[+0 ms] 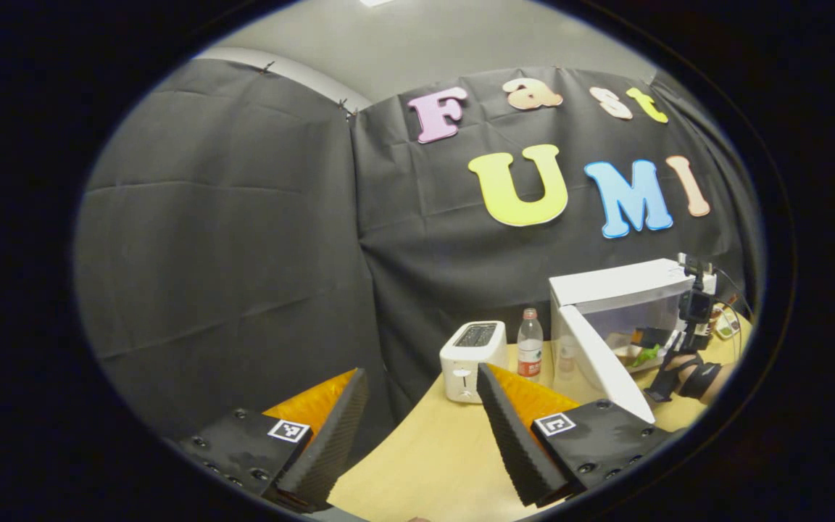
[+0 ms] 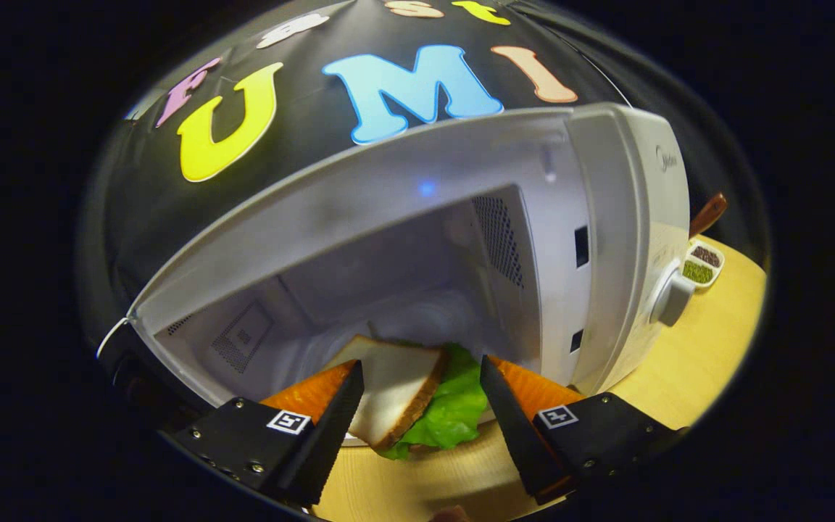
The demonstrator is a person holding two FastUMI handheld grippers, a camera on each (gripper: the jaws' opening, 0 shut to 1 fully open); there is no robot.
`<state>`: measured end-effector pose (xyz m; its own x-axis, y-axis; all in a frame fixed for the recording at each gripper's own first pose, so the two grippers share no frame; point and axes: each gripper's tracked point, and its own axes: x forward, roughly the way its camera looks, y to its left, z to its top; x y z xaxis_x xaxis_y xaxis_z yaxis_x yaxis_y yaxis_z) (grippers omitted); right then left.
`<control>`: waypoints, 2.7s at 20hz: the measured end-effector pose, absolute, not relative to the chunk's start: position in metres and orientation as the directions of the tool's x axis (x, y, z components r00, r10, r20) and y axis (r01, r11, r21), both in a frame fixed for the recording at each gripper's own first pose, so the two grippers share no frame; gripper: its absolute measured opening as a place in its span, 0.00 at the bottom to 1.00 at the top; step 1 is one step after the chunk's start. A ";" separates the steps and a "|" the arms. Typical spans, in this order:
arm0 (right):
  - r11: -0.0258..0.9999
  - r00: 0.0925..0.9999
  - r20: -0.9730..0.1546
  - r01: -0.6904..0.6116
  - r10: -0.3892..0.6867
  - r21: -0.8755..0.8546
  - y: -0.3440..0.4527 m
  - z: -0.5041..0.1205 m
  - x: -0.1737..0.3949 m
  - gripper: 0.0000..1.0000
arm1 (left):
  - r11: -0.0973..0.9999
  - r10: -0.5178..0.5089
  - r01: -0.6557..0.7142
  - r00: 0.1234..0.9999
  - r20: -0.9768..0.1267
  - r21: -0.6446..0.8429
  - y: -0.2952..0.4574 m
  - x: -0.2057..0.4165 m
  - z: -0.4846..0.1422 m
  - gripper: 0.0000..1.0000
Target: Open the microwave oven with the left hand, put the food in, and close the microwave oven.
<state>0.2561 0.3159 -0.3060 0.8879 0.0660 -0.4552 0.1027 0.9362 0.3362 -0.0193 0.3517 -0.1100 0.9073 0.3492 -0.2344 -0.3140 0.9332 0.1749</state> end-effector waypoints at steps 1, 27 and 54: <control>0.941 0.899 -0.431 0.077 0.077 0.328 0.314 -0.294 0.253 0.98 | 0.934 0.348 -0.315 0.908 -0.234 0.166 0.350 -0.018 -0.114 1.00; 0.974 0.974 -0.101 -0.189 0.202 0.122 0.159 -0.058 0.096 0.98 | 0.929 0.353 -0.368 0.844 -0.404 0.043 0.305 -0.060 -0.231 0.09; 0.994 0.989 -0.124 -0.069 0.079 0.086 0.083 -0.039 0.061 0.98 | 0.997 -0.074 0.069 0.908 -0.412 -0.027 0.107 0.007 -0.215 0.05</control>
